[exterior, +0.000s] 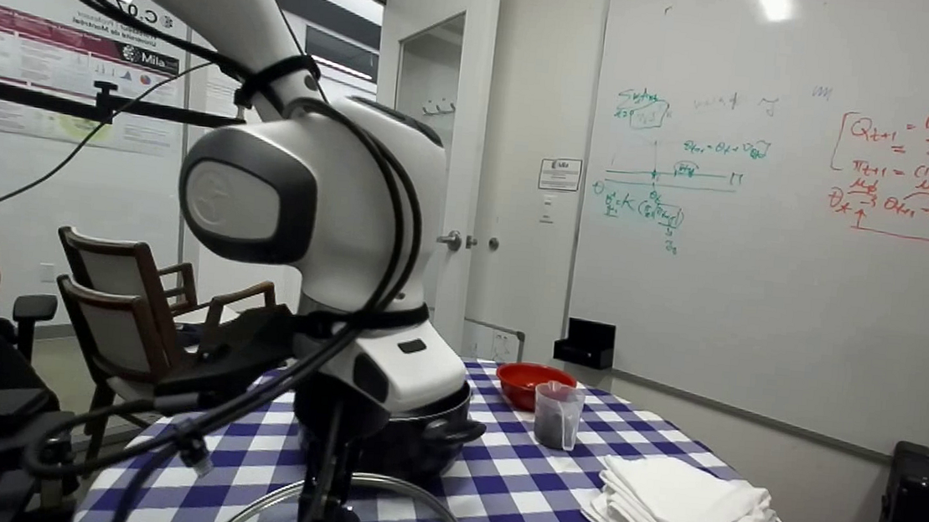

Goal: Remove the lid from the pot and put it on the table

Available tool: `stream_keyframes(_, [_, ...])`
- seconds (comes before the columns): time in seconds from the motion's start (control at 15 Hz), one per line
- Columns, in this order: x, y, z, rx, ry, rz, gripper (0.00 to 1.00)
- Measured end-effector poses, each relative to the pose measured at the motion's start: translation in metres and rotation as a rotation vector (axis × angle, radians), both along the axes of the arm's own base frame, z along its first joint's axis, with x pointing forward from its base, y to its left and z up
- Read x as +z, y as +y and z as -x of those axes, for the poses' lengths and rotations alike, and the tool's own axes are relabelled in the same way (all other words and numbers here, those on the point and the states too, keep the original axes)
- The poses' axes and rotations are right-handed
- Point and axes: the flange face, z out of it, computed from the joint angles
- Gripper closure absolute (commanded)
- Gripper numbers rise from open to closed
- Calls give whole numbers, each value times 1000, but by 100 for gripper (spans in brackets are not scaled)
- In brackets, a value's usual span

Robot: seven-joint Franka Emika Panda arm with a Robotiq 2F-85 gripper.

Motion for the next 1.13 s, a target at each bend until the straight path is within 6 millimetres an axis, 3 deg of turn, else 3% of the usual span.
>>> stream_keyframes(0.27, [-24, 0, -20, 16, 19, -7, 75])
stream_keyframes(0.33, [-23, 0, -23, 14, 14, -6, 25])
stream_keyframes(0.4, [-23, 0, -26, 16, 11, -7, 24])
stream_keyframes(0.67, [-25, 5, -29, 22, 8, -20, 1])
stream_keyframes(0.73, [-24, 6, -28, 18, 5, -25, 16])
stream_keyframes(0.87, [-18, 11, -26, 2, -11, -44, 1])
stream_keyframes(1.13, [-9, 13, -21, -3, -22, -48, 0])
